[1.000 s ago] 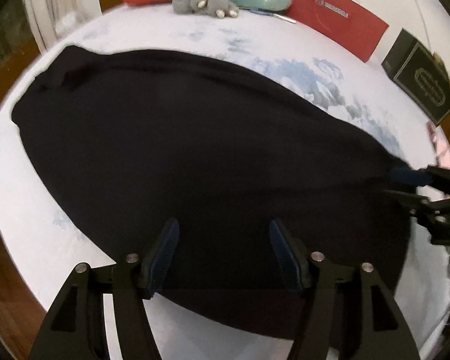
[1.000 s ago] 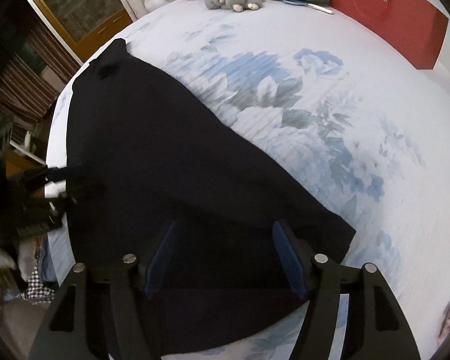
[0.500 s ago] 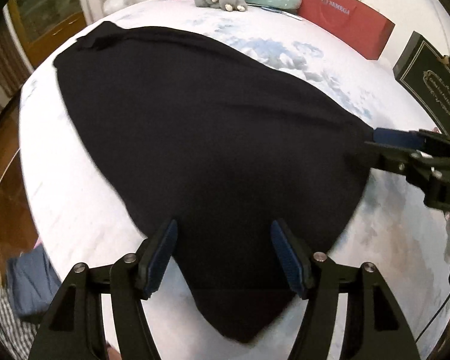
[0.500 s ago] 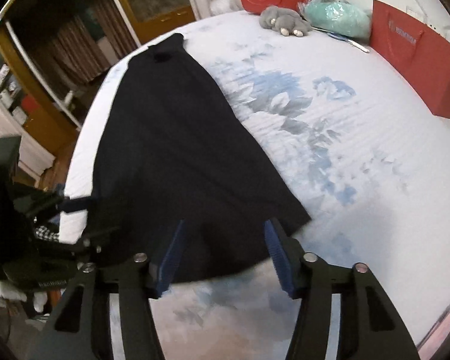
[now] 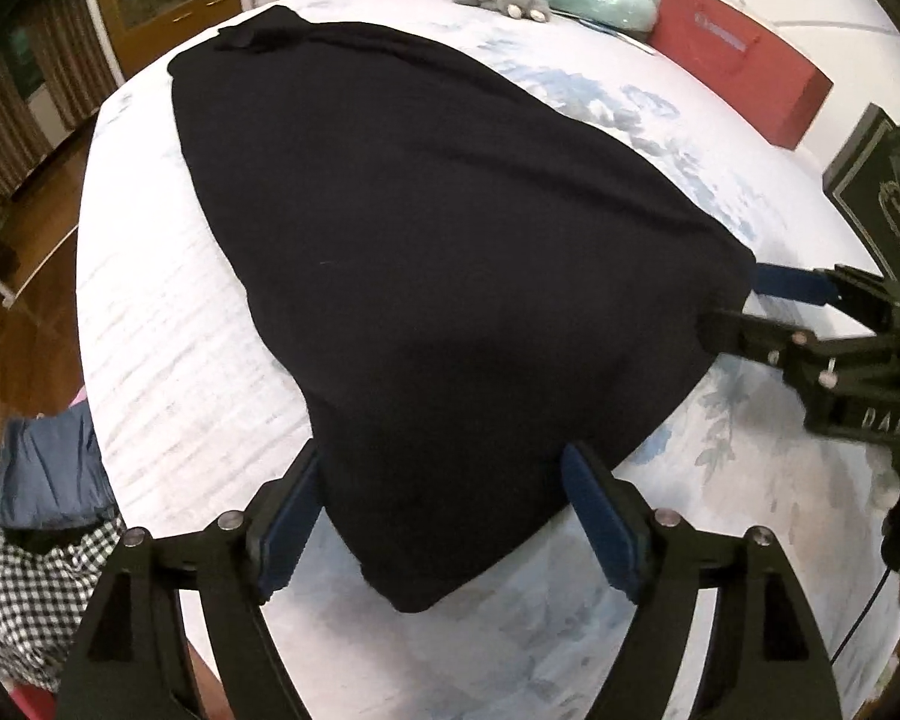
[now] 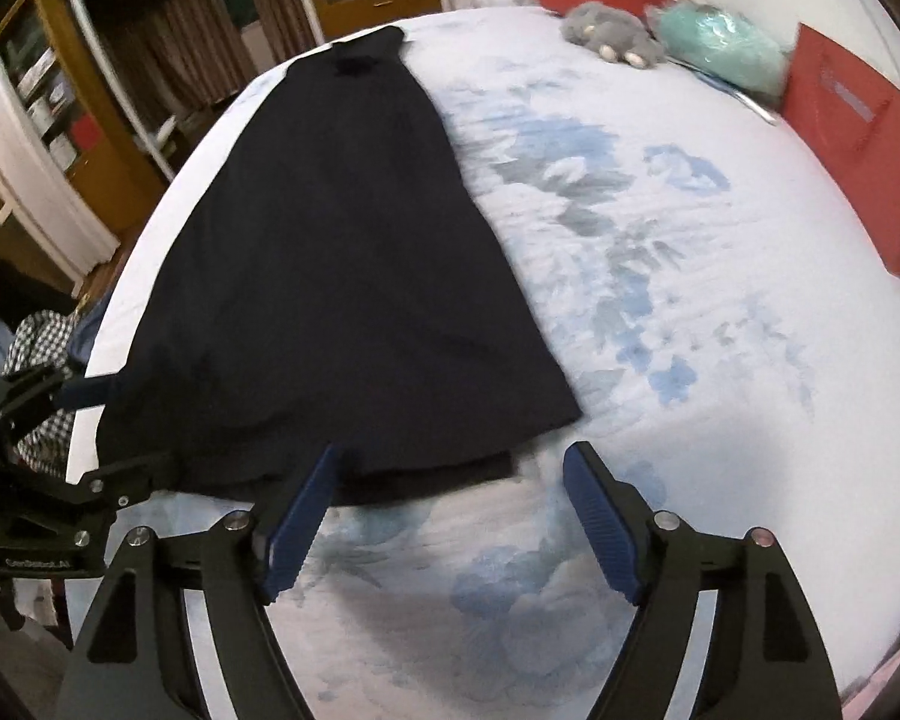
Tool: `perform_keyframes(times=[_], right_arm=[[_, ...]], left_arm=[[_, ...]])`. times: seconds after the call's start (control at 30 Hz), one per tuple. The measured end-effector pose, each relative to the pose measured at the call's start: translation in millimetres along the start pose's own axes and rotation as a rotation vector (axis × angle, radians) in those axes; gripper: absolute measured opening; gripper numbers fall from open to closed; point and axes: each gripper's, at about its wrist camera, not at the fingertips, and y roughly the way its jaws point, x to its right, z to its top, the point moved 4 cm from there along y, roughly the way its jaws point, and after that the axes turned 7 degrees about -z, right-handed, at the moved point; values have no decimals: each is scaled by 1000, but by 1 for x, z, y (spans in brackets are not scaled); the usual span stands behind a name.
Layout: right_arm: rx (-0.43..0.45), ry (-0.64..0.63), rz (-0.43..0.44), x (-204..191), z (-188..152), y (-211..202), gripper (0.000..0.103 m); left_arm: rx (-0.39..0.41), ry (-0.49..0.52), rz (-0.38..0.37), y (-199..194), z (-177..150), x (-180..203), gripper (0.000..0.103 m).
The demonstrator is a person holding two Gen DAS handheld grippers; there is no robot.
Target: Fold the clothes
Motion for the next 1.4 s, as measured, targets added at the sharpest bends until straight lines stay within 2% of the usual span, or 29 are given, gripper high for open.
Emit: perform_keyframes(times=[0.13,0.27,0.33,0.4,0.43,0.5,0.63,0.73,0.77,0.83,0.9,0.93,0.97,1.1,1.27,1.33,1.37,1.4], right_arm=[[11,12,3,1,-2,-1,78],[9,-13,-53,-5,-3,1,79],[-3,-7,-88,-7,-2,2,73],[-5,-5,-71,-9,1,0,56],[-8,-10,-69,-8,1,0,55],[-9,-11,-61,-7,2,0,46],[-2,-4,-42,-3,1,0,44],[5,14,-22,0,0,0,47],[9,20,-4,-1,-1,0,53],[10,24,-5,-3,0,0,53],[-7,-11,-59,-8,2,2,40],[-6,-6,-51,-9,3,2,34],[-4,3,-37,-10,3,2,16],[27,42,6,-7,5,5,14],[17,100,66,2,5,6,14],[23,79,48,-2,5,5,14],[24,70,37,-3,5,5,13],[23,68,28,-4,5,5,11]], left_arm=[[9,-8,1,1,0,2,79],[9,-5,3,1,0,2,77],[4,-3,-1,0,-1,4,72],[-6,2,-8,-2,-3,6,67],[-18,3,-11,-7,-7,3,66],[-40,1,-14,-9,-9,5,60],[-35,31,10,-10,-12,10,59],[-31,23,9,-10,-11,10,57],[-29,20,6,-10,-10,10,54],[-28,17,0,-10,-9,11,49],[-30,14,-6,-9,-7,12,44],[-31,12,-9,-7,-6,12,44],[-32,9,-14,-7,-5,13,42],[-12,25,-40,-6,-2,8,39],[14,38,-38,-5,-1,9,39],[11,33,-57,-6,-2,9,27],[7,27,-72,-7,-2,9,17],[0,19,-83,-8,-1,9,14]])
